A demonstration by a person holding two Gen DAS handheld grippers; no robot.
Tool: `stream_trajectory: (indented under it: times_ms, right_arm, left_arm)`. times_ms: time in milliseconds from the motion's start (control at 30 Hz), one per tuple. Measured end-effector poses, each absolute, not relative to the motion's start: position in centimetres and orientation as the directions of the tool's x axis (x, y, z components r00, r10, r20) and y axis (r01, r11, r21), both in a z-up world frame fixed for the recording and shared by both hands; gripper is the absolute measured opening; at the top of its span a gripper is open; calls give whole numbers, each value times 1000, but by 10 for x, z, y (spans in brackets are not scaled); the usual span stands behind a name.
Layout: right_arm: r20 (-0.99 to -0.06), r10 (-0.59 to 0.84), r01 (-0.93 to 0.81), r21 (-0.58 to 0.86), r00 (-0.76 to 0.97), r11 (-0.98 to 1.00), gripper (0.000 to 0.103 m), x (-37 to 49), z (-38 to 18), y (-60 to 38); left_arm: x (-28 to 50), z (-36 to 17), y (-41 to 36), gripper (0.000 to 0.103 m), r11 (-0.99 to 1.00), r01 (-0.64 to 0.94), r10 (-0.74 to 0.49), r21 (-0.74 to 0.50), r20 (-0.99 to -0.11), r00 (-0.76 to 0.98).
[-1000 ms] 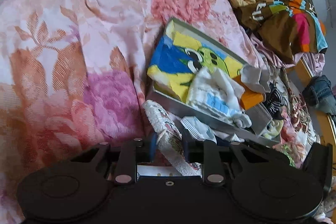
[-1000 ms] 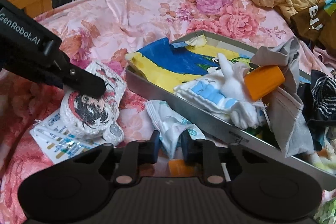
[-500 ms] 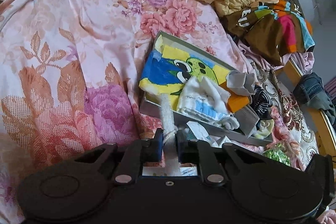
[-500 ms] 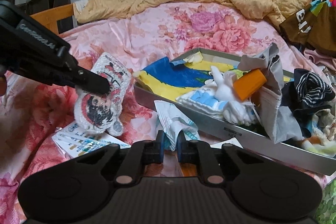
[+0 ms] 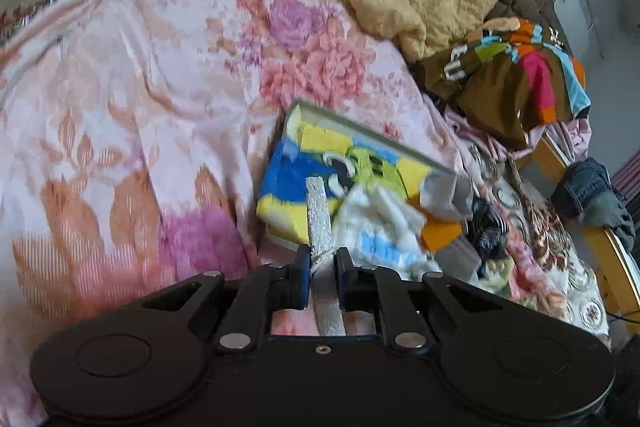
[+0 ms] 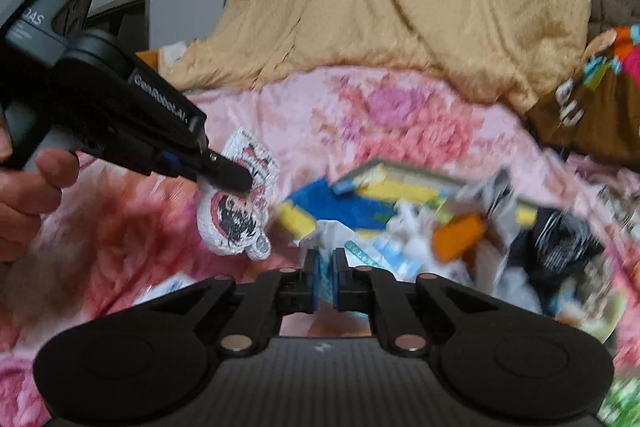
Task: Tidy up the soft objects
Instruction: 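Lift the pouch and tissue packet and carry both over the cartoon tray, then lower both items into the tray and open both grippers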
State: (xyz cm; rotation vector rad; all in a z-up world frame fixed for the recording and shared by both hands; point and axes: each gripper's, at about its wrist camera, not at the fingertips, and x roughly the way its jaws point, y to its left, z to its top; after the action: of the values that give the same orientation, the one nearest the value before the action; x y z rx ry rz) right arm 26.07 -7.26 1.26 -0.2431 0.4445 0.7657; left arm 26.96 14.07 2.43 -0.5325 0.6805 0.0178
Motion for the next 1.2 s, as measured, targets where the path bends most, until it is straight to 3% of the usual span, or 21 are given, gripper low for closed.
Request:
stream_trajectory:
  times_ms: [300, 700, 767, 900, 1033, 1200]
  right_arm:
    - [-487, 533, -664, -142, 692, 734, 7, 312, 14, -42]
    - [-519, 499, -633, -110, 694, 766, 9, 362, -6, -24]
    - [-521, 496, -620, -84, 695, 780, 18, 369, -10, -28]
    - [-490, 503, -592, -32, 711, 806, 50, 375, -12, -48]
    - [-455, 499, -555, 12, 738, 832, 65, 377, -9, -70]
    - [-446, 477, -546, -31, 757, 837, 73, 368, -12, -77]
  left_arm:
    - [313, 40, 130, 13, 895, -174, -94, -412, -554, 827]
    - [375, 17, 124, 14, 906, -241, -52, -347, -657, 752]
    - [379, 11, 126, 14, 907, -256, -41, -334, -676, 735]
    - [383, 2, 130, 14, 901, -280, -33, -330, -698, 715]
    - [387, -2, 129, 14, 908, -269, -38, -320, -704, 709]
    - [387, -5, 129, 19, 905, -260, -57, -337, -701, 711]
